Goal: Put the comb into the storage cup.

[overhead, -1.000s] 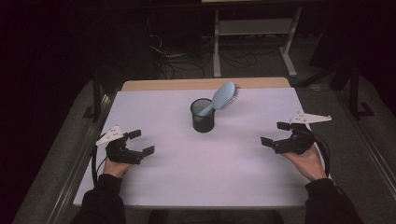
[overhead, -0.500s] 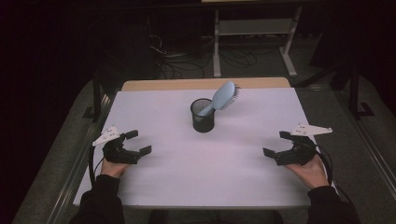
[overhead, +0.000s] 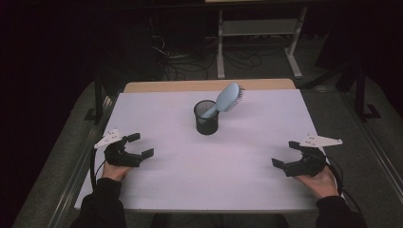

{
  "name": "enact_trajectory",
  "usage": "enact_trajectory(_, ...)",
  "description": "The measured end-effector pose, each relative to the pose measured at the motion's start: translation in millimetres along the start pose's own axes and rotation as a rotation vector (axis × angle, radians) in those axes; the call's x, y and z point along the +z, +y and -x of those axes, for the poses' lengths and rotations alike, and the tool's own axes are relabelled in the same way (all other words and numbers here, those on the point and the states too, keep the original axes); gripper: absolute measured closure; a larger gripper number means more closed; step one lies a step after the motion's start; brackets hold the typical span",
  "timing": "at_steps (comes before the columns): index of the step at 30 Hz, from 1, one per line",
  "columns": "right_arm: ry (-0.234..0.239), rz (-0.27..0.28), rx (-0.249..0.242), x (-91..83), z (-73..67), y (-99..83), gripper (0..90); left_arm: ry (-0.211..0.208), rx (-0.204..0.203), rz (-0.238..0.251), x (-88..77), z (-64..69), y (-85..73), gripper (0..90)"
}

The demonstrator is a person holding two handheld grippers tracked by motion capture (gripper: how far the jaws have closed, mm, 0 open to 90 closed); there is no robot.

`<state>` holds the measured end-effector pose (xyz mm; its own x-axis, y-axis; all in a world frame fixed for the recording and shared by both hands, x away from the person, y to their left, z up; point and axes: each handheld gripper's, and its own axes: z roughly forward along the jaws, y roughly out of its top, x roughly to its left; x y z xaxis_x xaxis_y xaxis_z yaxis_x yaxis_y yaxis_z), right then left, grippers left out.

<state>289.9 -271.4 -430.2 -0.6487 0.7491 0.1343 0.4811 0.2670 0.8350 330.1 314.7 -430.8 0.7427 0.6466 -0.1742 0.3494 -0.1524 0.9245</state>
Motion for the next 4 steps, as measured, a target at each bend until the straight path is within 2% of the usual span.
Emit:
enact_trajectory(2, -0.006, -0.012, -0.007, -1.4, 1.2, -2.7, 0.0, -0.001, 0.002, -0.006, 0.3, 1.0, 0.7, 0.0)
enact_trajectory(4, -0.005, -0.008, 0.008, -2.8, 3.5, -5.3, 0.0, -0.002, 0.008, -0.009, -0.2, 1.6, 0.8, 0.0)
